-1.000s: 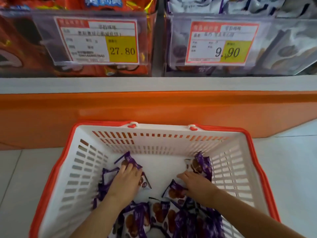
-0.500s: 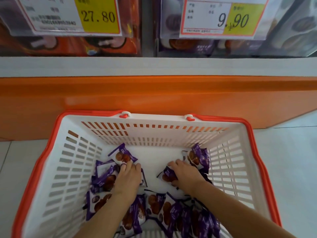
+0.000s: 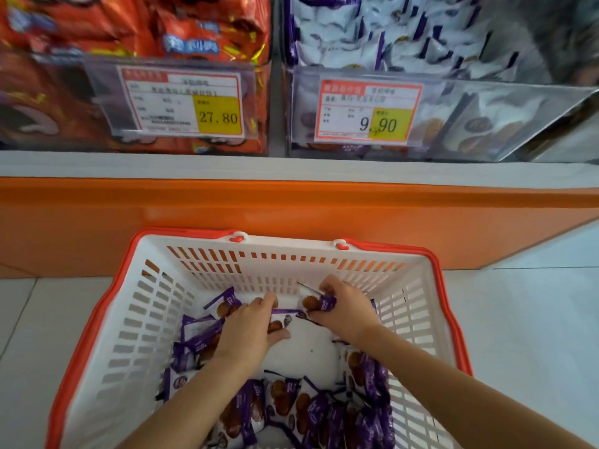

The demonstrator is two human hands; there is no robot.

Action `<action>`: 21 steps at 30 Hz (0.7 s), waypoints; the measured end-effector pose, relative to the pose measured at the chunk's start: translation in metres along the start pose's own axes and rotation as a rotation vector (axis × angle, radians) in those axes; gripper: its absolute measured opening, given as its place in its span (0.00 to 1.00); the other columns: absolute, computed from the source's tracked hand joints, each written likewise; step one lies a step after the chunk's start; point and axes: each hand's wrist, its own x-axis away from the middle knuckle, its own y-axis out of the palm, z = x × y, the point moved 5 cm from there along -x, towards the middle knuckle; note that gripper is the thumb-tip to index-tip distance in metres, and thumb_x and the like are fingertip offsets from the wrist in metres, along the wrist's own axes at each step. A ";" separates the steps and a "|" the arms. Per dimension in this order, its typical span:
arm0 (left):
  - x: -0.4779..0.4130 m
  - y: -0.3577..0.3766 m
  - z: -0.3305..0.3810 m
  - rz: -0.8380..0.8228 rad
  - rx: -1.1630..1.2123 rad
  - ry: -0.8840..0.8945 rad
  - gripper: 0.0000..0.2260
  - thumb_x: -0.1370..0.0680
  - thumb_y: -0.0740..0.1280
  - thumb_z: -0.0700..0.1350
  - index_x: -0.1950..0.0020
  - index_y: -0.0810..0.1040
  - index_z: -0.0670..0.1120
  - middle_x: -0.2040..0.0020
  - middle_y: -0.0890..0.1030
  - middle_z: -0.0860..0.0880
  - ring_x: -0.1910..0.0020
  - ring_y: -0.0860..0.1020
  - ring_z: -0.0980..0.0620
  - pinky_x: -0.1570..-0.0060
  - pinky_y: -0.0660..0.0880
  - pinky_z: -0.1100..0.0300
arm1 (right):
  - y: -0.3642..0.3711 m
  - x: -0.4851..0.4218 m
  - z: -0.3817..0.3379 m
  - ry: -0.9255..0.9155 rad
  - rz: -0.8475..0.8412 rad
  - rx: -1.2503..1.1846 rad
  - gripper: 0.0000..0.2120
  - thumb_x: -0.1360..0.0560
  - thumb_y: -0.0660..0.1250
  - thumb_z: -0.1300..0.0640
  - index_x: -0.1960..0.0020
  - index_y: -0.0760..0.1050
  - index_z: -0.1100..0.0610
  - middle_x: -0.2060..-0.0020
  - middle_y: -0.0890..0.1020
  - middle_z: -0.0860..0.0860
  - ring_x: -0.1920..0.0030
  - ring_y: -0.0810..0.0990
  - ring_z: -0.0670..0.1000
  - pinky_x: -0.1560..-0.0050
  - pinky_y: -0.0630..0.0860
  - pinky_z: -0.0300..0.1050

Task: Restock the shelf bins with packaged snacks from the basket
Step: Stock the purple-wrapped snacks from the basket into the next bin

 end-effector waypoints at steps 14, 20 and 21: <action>0.046 -0.114 0.059 0.306 0.532 0.076 0.16 0.28 0.74 0.47 0.46 0.71 0.55 0.54 0.75 0.61 0.57 0.73 0.68 0.60 0.69 0.78 | -0.104 0.078 -0.036 -0.012 0.230 -0.589 0.19 0.27 0.71 0.56 0.39 0.69 0.54 0.57 0.82 0.52 0.56 0.82 0.52 0.53 0.80 0.49; 0.083 -0.184 0.077 0.598 0.466 0.229 0.16 0.28 0.73 0.42 0.48 0.68 0.52 0.52 0.70 0.61 0.55 0.74 0.64 0.61 0.71 0.78 | -0.161 0.109 -0.061 -0.206 0.412 -0.433 0.16 0.31 0.74 0.55 0.52 0.69 0.43 0.52 0.80 0.47 0.53 0.79 0.45 0.55 0.79 0.43; 0.088 -0.195 0.081 0.659 0.435 0.281 0.17 0.28 0.73 0.40 0.48 0.68 0.52 0.52 0.70 0.61 0.55 0.74 0.63 0.62 0.70 0.78 | -0.170 0.114 -0.067 -0.238 0.445 -0.438 0.17 0.31 0.74 0.55 0.53 0.69 0.41 0.52 0.79 0.47 0.52 0.79 0.46 0.54 0.77 0.41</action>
